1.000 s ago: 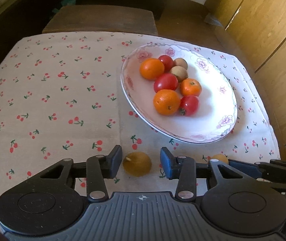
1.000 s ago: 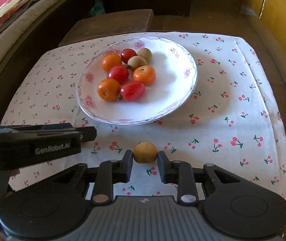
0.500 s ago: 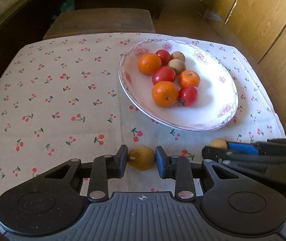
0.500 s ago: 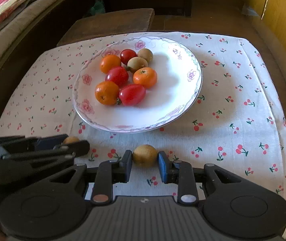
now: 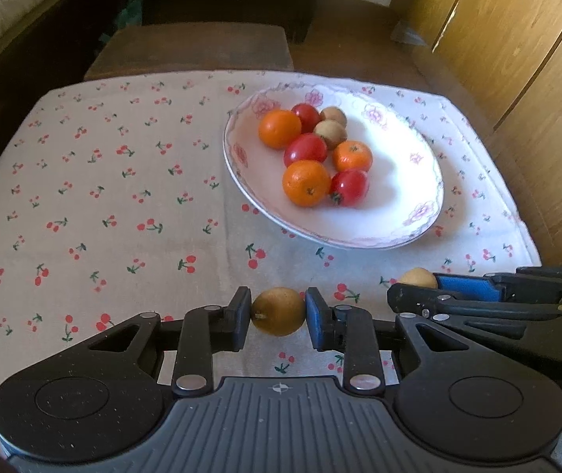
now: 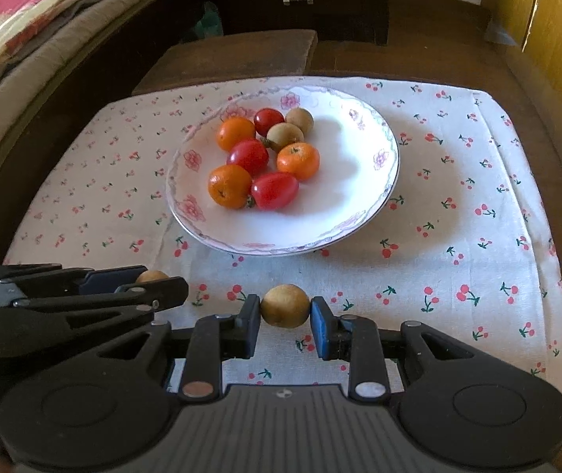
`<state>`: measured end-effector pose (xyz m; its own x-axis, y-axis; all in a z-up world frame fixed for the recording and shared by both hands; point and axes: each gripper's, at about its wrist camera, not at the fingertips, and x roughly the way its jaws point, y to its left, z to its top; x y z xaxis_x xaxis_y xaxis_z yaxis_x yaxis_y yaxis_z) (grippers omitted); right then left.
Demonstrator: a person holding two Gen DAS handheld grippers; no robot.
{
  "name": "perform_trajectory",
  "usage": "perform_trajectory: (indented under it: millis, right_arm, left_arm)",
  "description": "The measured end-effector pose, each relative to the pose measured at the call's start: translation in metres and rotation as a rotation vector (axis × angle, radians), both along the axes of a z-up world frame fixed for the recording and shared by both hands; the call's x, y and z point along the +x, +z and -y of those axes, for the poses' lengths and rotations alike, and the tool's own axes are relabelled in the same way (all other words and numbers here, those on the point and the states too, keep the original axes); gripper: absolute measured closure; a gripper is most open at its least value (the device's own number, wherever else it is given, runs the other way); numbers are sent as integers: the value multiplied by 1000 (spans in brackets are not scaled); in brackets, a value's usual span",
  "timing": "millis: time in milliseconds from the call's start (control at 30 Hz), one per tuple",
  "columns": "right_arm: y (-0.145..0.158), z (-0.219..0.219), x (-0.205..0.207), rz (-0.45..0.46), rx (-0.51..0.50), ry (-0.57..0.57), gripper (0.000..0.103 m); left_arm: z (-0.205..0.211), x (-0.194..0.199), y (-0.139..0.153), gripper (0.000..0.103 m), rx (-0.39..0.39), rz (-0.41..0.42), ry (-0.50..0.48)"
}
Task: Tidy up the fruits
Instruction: 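Grasp another tan fruit with the left gripper while the right holds its fruit, then carry both tan fruits over the bowl with both grippers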
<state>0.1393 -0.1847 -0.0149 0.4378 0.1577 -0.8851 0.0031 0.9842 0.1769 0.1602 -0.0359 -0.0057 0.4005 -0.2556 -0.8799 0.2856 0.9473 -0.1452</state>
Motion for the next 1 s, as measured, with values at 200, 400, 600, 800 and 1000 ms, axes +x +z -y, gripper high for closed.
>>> perform_trajectory:
  millis: [200, 400, 600, 800, 1000]
  right_arm:
    - [15, -1, -4, 41, 10, 0, 74]
    - [22, 1, -1, 63, 7, -9, 74]
    - [27, 8, 5, 84, 16, -30, 74]
    - [29, 12, 12, 95, 12, -44, 73]
    - [30, 14, 17, 107, 6, -51, 73]
  left_arm:
    - [-1, 2, 15, 66, -43, 28, 15]
    - [2, 6, 23, 66, -54, 45, 21]
    - [8, 14, 30, 66, -59, 70, 23]
    - [14, 20, 32, 67, -53, 88, 27]
    - [18, 24, 33, 67, -42, 103, 28]
